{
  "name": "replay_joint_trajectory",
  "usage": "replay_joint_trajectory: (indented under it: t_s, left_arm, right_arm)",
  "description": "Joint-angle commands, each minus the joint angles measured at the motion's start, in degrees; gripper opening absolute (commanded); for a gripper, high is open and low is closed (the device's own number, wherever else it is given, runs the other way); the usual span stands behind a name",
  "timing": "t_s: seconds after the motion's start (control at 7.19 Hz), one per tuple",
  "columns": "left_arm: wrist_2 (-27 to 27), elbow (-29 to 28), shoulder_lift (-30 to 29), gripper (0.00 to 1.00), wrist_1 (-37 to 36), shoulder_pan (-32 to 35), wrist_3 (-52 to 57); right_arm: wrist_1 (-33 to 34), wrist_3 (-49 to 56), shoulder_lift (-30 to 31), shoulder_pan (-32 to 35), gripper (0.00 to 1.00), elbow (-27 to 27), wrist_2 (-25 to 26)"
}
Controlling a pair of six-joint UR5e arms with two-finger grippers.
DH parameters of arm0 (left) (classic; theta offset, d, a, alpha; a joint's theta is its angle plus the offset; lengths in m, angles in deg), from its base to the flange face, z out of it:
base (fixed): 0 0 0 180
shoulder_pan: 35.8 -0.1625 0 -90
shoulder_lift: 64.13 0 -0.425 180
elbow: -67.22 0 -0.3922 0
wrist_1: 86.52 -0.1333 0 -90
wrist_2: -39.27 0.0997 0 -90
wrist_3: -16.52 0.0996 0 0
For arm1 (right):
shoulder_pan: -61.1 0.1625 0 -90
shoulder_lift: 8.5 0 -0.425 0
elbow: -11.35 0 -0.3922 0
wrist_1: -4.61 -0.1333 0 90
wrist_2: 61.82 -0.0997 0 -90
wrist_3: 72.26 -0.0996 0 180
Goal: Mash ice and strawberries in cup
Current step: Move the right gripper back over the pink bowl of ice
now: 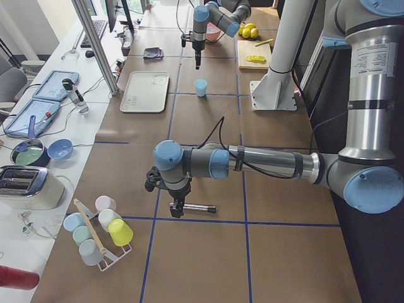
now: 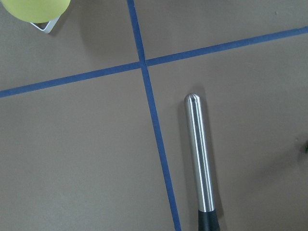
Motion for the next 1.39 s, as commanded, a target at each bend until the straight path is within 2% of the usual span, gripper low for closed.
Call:
replay_joint_trajectory:
  t_s: [0.0,0.14,0.42,0.7,0.83,1.11,1.25]
  left_arm:
    - [0.0,0.1,0.0,1.00,-0.1,0.0,0.1]
    - [0.0,0.3,0.1,1.00,-0.1,0.0,0.1]
    - [0.0,0.5,0.1,1.00,-0.1,0.0,0.1]
    - [0.0,0.6,0.1,1.00,-0.1,0.0,0.1]
    - [0.0,0.7,0.1,1.00,0.0,0.0,0.1]
    - [0.0,0.7,0.1,1.00,0.0,0.0,0.2]
    - [0.0,0.8,0.1,1.00,0.0,0.0,0.2]
  right_arm:
    - [-0.4,17.7,12.2,11.7,0.98,-5.9,-8.3]
    - [-2.7,25.5,18.2,17.0,0.98,-6.4,-11.4]
    - [-11.6,38.8,30.9,26.0,0.98,-6.3,-19.2]
    - [-15.0,54.4,40.8,31.5,0.98,-5.8,-19.7]
    - [-15.4,57.6,43.9,33.1,0.97,-5.8,-19.8]
    - [-23.3,59.2,48.2,33.1,0.95,-2.5,-19.8]
    - [-26.4,57.1,48.1,33.1,0.93,-0.5,-19.8]
